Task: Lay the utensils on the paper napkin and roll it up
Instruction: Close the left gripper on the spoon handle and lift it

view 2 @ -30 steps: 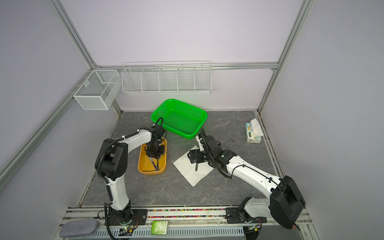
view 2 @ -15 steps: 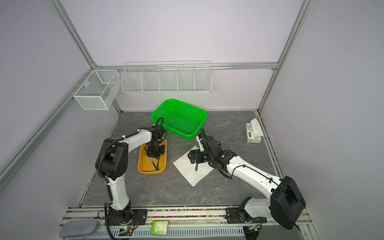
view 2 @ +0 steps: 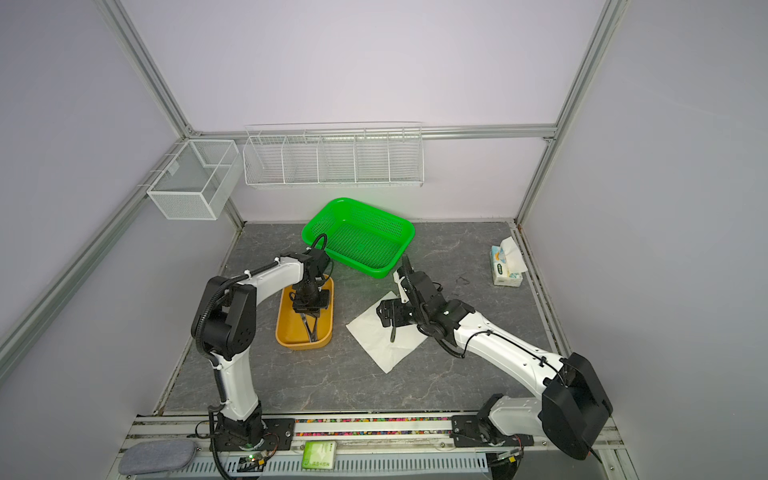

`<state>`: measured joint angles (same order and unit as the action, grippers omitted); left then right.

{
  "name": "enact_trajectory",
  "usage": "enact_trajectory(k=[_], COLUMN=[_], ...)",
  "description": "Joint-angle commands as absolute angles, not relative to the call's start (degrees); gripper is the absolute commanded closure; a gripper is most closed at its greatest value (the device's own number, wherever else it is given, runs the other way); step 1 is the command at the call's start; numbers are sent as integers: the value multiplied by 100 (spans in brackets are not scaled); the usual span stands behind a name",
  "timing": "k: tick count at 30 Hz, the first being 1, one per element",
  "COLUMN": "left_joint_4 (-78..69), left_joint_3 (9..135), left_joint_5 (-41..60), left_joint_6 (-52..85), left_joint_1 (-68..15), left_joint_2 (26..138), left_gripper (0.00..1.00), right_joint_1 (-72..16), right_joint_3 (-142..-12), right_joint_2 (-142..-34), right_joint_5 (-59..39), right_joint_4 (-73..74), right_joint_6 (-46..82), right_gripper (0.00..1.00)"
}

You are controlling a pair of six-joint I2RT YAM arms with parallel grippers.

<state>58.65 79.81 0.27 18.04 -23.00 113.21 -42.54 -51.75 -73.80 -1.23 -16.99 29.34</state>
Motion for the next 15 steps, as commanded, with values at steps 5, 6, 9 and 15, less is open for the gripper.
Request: enact_trajectory(k=[5, 6, 9, 15], left_joint_4=[6292, 6300, 6351, 6462], left_joint_3=[8168, 8170, 8167, 8155], left_joint_5=[0, -4, 0, -22], left_joint_6=[1687, 1687, 1688, 1670], left_joint_1=[-2273, -2276, -2255, -2259], left_joint_2=[10992, 10964, 10892, 10721], left_gripper=[95, 95, 95, 95], right_joint_1=[-4306, -4304, -4301, -4304], right_joint_3=[-5072, -5071, -4911, -4891], right_joint_2=[-7145, -7145, -7144, -7128], right_joint_5=[46, 46, 50, 53], right_joint_4=[-1767, -1774, -1767, -1750], right_joint_6=[2927, 2927, 2944, 2968], right_gripper=[11, 11, 11, 11])
